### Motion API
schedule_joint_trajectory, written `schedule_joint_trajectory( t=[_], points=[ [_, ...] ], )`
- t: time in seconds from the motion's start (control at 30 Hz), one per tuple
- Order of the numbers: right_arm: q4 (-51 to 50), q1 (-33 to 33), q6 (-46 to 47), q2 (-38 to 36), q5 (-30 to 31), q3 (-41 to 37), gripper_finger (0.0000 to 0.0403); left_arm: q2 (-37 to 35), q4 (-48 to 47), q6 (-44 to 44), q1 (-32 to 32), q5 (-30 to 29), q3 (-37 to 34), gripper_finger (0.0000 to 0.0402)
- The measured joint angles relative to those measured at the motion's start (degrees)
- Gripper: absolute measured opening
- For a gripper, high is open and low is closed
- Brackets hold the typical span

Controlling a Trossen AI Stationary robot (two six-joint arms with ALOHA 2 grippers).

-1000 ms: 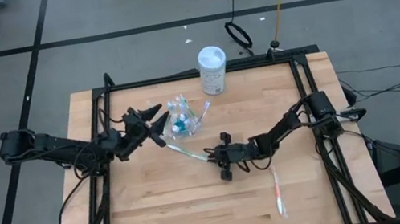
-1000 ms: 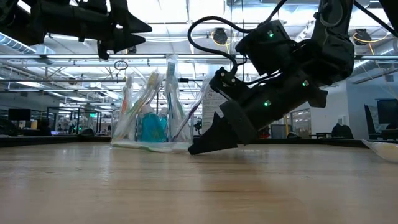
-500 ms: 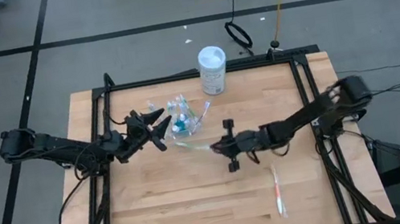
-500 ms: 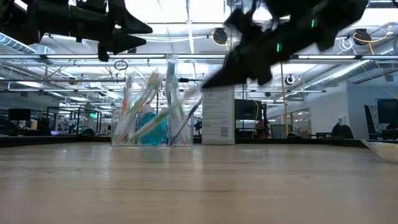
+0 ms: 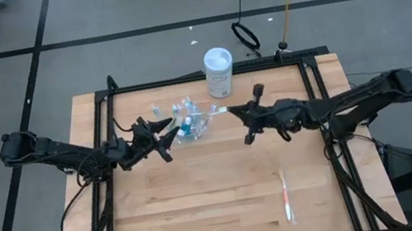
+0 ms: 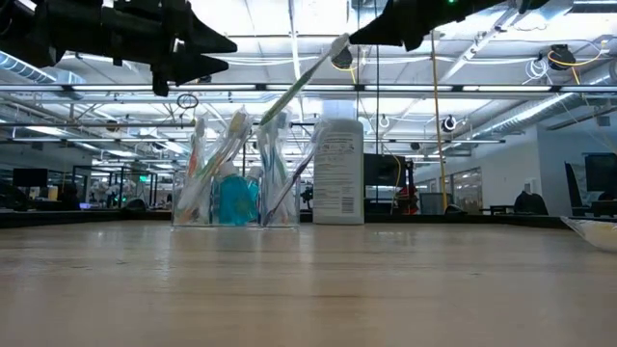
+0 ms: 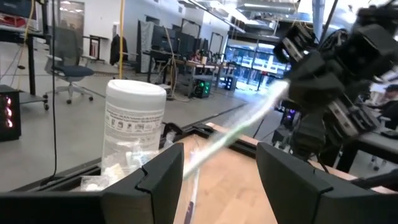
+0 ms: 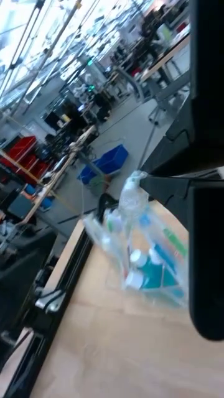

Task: Pick & Place toothbrushing station
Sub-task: Put the green toothbrush into the transparent organizer

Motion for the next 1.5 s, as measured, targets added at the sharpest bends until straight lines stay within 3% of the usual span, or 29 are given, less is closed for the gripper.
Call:
schedule_joint_trajectory(
  t=[0.2,0.43,0.6,0.9,1.03,1.23,1.5],
  points=[
    [-5.4,-2.7,-0.1,0.2,-0.6,0.0,0.0000,0.0,-0.3,0.0,-0.1,-0.4,0.0,0.0209],
    [-10.5,-3.7,0.2,0.2,-11.2,0.0,0.0000,0.0,-0.3,2.6,0.4,-0.6,0.0,0.0209],
    [-10.8,-4.1,-3.1,0.0,-5.9,0.0,0.0000,0.0,-0.2,3.6,2.5,-0.6,0.0,0.0209],
    [-11.9,-9.3,-1.9,4.1,-8.0,0.0,0.0000,0.0,1.2,4.0,7.8,-0.6,0.0,0.0209],
    [-12.4,-10.4,-6.8,7.1,-7.0,0.0,0.0000,0.0,2.7,5.0,9.4,-0.6,0.0,0.0209],
    [-12.1,-10.1,-15.0,5.8,4.1,0.0,0.0000,0.0,2.8,5.2,10.5,-0.6,0.0,0.0209],
    [-14.1,-10.1,-16.3,4.0,1.4,0.0,0.0000,0.0,2.3,4.9,10.8,-0.5,0.0,0.0209]
  ],
)
